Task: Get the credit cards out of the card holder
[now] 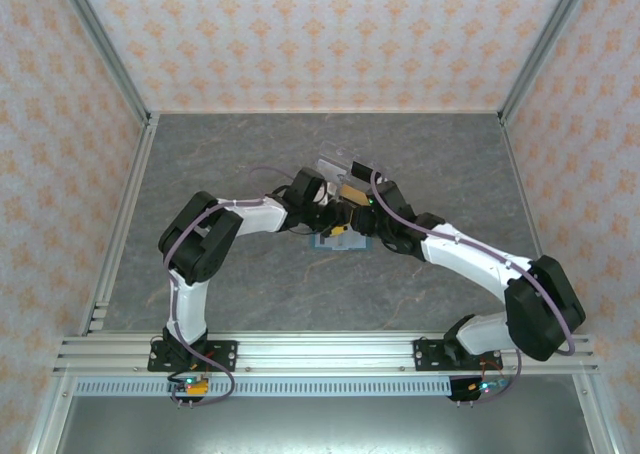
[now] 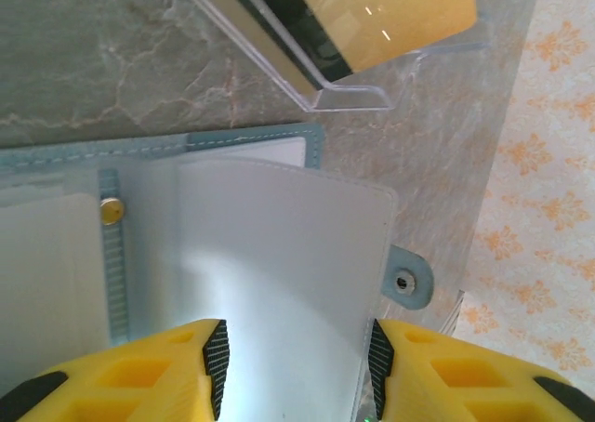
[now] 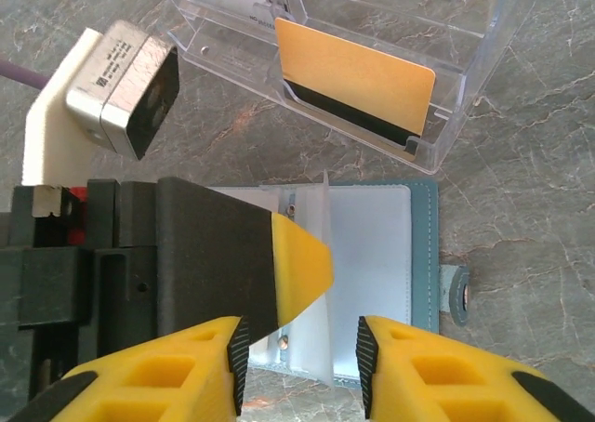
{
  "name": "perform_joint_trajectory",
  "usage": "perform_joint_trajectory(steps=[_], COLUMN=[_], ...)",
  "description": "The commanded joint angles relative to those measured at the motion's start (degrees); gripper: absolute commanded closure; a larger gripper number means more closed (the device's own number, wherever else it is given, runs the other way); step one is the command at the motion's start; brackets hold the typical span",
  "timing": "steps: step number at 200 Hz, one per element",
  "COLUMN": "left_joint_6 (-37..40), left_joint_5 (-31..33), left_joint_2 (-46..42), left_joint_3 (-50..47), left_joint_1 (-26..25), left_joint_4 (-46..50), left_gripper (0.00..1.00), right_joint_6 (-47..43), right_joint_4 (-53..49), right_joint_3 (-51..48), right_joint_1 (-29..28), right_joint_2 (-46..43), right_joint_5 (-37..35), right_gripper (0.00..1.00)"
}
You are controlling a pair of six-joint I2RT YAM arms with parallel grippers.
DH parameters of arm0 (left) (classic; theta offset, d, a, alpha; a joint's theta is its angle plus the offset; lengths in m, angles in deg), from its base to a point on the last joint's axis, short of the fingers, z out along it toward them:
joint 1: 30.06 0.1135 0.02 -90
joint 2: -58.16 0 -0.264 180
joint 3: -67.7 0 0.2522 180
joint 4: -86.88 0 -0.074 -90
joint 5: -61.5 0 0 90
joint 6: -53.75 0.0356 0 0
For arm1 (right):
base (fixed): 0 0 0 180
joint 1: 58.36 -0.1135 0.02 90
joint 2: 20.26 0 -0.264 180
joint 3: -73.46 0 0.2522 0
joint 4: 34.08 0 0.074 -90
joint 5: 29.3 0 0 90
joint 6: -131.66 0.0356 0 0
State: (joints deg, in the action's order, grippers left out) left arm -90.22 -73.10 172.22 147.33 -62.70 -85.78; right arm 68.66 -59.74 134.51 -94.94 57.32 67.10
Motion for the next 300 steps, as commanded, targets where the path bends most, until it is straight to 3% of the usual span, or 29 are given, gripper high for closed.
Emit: perform_joint_trajectory(steps=[1,35,78,164,251,300], left_joint_6=[2.35,5.54,8.01,5.77,5.07,5.11], left_joint_5=[0.55,2.18,7.37,10.34,6.00,6.09], left_joint_2=[-2.22,-9.08,-15.23,-14.71,-12.84,-9.83], left_joint_3=[1.27,-2.53,-7.72,-9.52,-10.23,-8.52], left_joint_1=[0.55,4.38,9.35,9.97,7.87,5.70], left_joint_4=[2.90,6.97,13.08,13.39,10.03,10.52], left_gripper=[0.52,0.50,0.50,0.55,0.63,0.64], right_joint_6=[-0.33,-2.15,-4.19,-5.28,-4.84,-4.70], right_joint_4=[0.47,-1.38,-7.41,-17.40,-19.59,-18.47], right_joint_3=[0.95,5.80,13.80,23.58,21.26,19.64], right_joint_1=[0.10,-0.35,-3.29,-5.27,-4.78,-4.03], right_joint_2=[-0.03,6.50,15.54,28.84,32.70,32.49], right_joint_5=[0.95,7.28,5.39,3.22,0.12,0.44], right_gripper=[0.58,0.54,0.52,0.42,0.60,0.62])
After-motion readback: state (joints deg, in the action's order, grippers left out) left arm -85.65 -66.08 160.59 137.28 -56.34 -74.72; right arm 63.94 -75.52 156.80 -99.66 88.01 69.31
